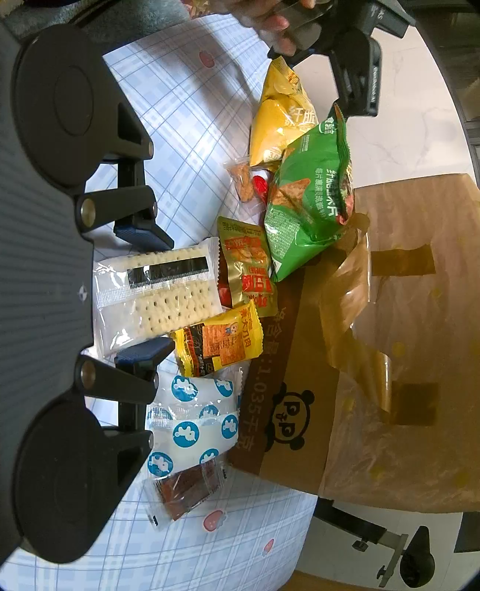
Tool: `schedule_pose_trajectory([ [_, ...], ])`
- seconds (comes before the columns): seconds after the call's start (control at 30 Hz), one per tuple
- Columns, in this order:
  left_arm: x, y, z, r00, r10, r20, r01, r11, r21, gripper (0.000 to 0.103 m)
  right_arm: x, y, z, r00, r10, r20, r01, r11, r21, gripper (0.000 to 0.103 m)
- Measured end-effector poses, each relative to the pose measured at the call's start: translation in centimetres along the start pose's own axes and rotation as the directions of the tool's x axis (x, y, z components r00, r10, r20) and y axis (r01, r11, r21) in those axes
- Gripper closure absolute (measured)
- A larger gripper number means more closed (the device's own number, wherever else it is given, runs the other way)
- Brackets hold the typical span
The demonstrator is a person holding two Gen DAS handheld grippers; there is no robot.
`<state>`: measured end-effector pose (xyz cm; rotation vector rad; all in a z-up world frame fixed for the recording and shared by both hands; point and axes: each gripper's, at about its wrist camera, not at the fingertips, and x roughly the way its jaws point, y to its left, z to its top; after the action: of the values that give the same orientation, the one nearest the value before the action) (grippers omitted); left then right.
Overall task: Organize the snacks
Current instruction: 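Grasp the yellow chip bag with the left gripper while the right approaches the cracker pack, then grasp the cracker pack with the right gripper while the left holds the yellow bag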
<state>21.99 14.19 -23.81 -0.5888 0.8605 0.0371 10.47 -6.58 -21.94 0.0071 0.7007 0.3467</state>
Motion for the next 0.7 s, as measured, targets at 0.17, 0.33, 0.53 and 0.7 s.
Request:
schedule_pose_trajectory([
  [0.17, -0.9, 0.5, -0.3, 0.999, -0.011, 0.035, 0.009, 0.999, 0.054, 0.025, -0.2, 0.0, 0.1, 1.0, 0.003, -0.011, -0.003, 1.0, 0.007, 0.049],
  [0.33, -3.6, 1.5, -0.4, 0.996, -0.029, 0.088, 0.022, 0.997, 0.072, 0.026, -0.5, 0.1, 0.0, 1.0, 0.011, -0.018, -0.011, 1.0, 0.02, 0.05],
  [0.53, -7.0, 2.4, -1.2, 0.991, 0.011, 0.136, -0.023, 0.995, 0.093, 0.026, -1.9, 0.5, 0.7, 1.0, 0.021, 0.01, -0.021, 1.0, 0.018, 0.052],
  [0.7, -9.3, 1.9, -1.5, 0.981, 0.02, 0.191, -0.047, 0.989, 0.139, 0.026, -3.4, 0.5, 1.7, 0.999, 0.024, 0.044, -0.025, 0.999, 0.031, 0.054],
])
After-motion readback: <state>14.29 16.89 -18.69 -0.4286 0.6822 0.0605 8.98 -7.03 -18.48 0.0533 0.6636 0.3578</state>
